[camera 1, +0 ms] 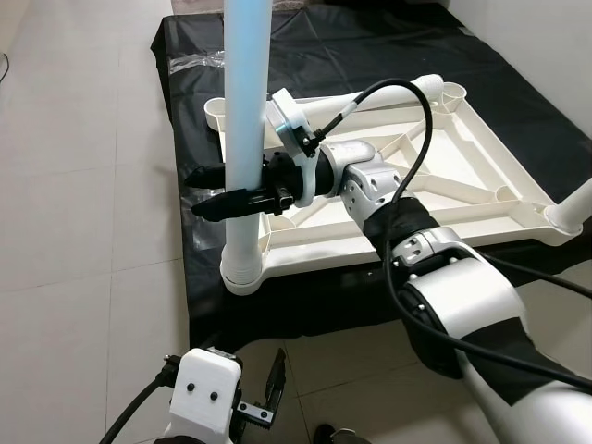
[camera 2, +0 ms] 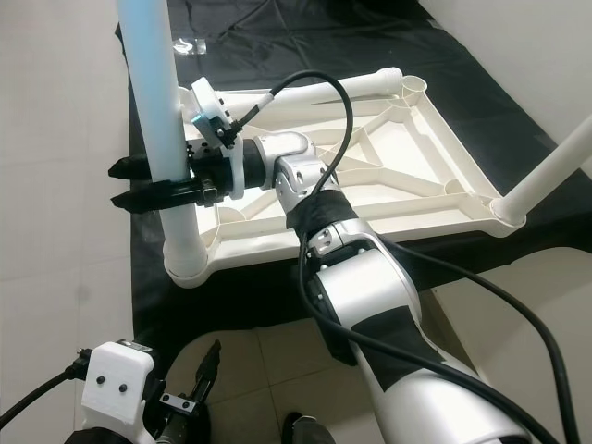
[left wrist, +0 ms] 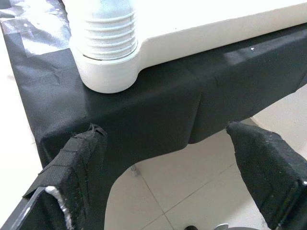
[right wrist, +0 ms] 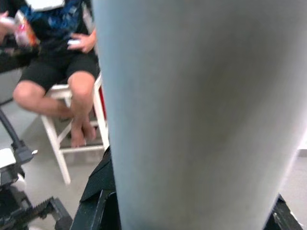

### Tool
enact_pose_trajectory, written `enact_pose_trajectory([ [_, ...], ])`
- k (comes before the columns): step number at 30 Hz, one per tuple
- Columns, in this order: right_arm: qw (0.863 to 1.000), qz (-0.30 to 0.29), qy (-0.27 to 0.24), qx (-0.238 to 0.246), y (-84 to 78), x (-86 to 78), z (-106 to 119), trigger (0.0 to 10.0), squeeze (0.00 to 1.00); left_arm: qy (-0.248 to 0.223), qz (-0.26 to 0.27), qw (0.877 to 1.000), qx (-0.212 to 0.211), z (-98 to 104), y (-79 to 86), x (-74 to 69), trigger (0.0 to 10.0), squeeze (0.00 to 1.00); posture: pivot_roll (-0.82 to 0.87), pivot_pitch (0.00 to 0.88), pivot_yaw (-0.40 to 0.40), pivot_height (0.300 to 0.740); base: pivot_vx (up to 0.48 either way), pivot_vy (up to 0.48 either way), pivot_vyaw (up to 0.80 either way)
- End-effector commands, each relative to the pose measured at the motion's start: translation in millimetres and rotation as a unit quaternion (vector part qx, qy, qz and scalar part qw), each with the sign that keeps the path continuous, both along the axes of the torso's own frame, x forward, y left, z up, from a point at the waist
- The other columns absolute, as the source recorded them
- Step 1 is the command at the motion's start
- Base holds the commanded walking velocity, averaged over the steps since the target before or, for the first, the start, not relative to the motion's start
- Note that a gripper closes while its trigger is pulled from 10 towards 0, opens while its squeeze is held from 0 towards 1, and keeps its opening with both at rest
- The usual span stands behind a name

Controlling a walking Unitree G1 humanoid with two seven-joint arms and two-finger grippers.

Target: Building children table

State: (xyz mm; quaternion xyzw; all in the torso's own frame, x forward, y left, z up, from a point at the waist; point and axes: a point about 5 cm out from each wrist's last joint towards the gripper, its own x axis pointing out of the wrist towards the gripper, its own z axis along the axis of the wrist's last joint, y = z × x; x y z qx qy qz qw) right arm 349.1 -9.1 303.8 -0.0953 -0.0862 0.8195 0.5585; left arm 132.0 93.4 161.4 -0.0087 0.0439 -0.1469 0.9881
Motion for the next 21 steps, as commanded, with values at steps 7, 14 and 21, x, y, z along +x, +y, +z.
enact_pose_trajectory([
  [7,0.997,0.057,-0.041,-0.032,9.9,-15.5,-12.3,10.0,0.00,0.026,-0.056,0.997,-0.051,3.3,-29.6,-16.7,10.0,0.00,0.14,0.294,-0.093,0.740,0.000,0.000,0.00],
  [14,0.997,0.066,-0.026,-0.022,17.7,-17.5,-14.8,10.0,0.00,0.025,-0.057,0.997,-0.050,3.0,-30.4,-15.2,10.0,0.00,0.14,0.290,-0.097,0.740,0.000,0.000,0.00],
  [21,0.999,0.015,0.027,0.006,6.5,-4.8,-29.1,10.0,0.00,0.019,-0.052,0.997,-0.047,3.0,-27.9,-12.4,10.0,0.00,0.13,0.288,-0.095,0.740,0.000,0.000,0.00],
])
